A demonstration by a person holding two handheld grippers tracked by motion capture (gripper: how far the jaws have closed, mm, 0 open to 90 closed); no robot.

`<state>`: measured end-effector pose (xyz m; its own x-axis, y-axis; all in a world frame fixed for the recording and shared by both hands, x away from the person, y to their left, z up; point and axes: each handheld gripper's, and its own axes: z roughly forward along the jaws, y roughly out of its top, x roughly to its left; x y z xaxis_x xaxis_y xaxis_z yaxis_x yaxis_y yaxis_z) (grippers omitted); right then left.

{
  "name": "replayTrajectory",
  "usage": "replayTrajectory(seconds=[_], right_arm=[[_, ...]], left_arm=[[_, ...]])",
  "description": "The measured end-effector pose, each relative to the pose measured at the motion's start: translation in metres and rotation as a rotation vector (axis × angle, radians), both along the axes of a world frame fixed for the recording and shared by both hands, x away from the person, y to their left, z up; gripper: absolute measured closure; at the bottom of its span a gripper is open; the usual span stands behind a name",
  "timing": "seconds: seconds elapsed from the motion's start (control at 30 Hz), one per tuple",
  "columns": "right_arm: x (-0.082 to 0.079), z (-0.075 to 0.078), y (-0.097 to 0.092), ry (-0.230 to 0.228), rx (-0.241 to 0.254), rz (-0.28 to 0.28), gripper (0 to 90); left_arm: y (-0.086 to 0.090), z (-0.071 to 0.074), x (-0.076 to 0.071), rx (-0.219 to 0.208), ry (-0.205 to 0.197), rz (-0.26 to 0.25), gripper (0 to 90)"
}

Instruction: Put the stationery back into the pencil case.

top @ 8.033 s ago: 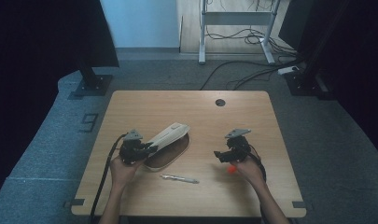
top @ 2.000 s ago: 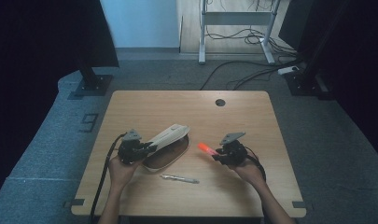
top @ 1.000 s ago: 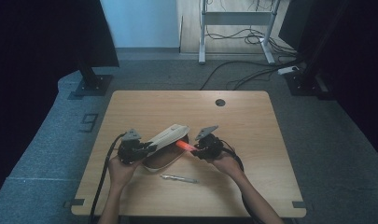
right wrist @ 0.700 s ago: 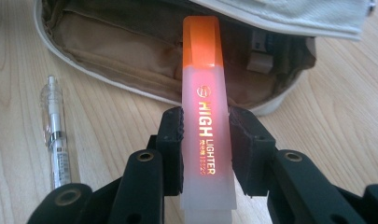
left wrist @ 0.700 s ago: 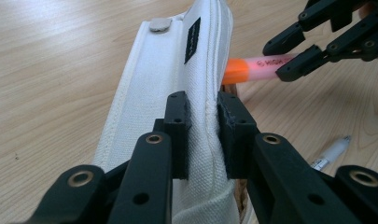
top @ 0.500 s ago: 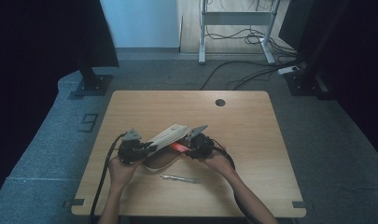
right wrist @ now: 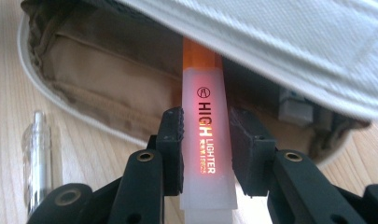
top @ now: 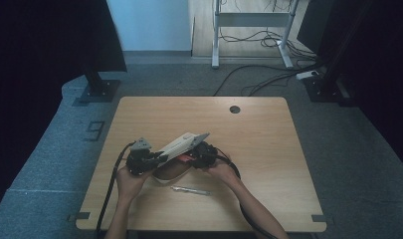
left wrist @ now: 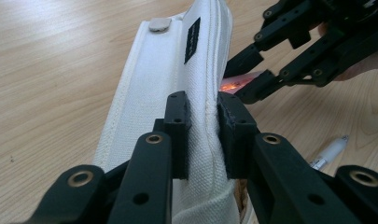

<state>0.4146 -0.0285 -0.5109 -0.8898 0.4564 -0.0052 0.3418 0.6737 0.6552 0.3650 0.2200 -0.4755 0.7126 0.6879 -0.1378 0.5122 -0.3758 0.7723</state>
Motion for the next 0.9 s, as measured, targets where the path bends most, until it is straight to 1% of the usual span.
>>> replayTrajectory(seconds=[0.1, 0.33, 0.43, 0.53, 0.57, 0.6, 0.63, 0.73, 0.8, 0.87, 0.9], right_arm=[[0.002, -0.001, 0.007, 0.000, 0.005, 0.007, 65.4], [0.007, -0.005, 0.021, -0.018, 0.014, 0.012, 65.4], [0.009, -0.006, 0.024, -0.019, 0.011, 0.017, 65.2], [0.011, -0.008, 0.024, -0.018, 0.019, 0.019, 64.4], [0.011, -0.008, 0.024, -0.014, 0.018, 0.020, 63.4], [0.011, -0.009, 0.023, -0.014, 0.017, 0.018, 59.5], [0.011, -0.009, 0.023, -0.015, 0.016, 0.008, 56.8], [0.010, -0.008, 0.020, -0.011, 0.015, 0.004, 49.3], [0.008, -0.006, 0.016, -0.010, 0.012, 0.006, 45.6], [0.006, -0.004, 0.010, -0.015, 0.010, -0.002, 43.8], [0.005, -0.004, 0.007, -0.010, 0.015, -0.007, 43.3]], left_arm=[[0.000, 0.000, 0.000, 0.000, 0.001, -0.001, 75.3], [-0.002, -0.001, 0.000, 0.001, 0.000, -0.003, 75.3], [-0.002, -0.001, 0.000, 0.006, -0.001, 0.003, 75.2], [-0.001, -0.001, 0.000, 0.004, 0.000, 0.004, 75.2], [-0.001, -0.001, 0.000, 0.003, 0.000, 0.003, 75.2], [-0.001, -0.001, 0.000, 0.002, 0.000, 0.002, 75.2], [-0.001, -0.001, 0.000, 0.002, 0.000, 0.003, 75.2], [-0.001, -0.002, 0.000, 0.002, 0.002, 0.002, 75.2], [-0.001, -0.002, 0.000, 0.002, 0.002, 0.002, 75.2], [-0.001, -0.002, 0.000, 0.002, 0.002, 0.003, 75.2], [-0.001, -0.002, 0.000, 0.002, 0.002, 0.002, 75.2]])
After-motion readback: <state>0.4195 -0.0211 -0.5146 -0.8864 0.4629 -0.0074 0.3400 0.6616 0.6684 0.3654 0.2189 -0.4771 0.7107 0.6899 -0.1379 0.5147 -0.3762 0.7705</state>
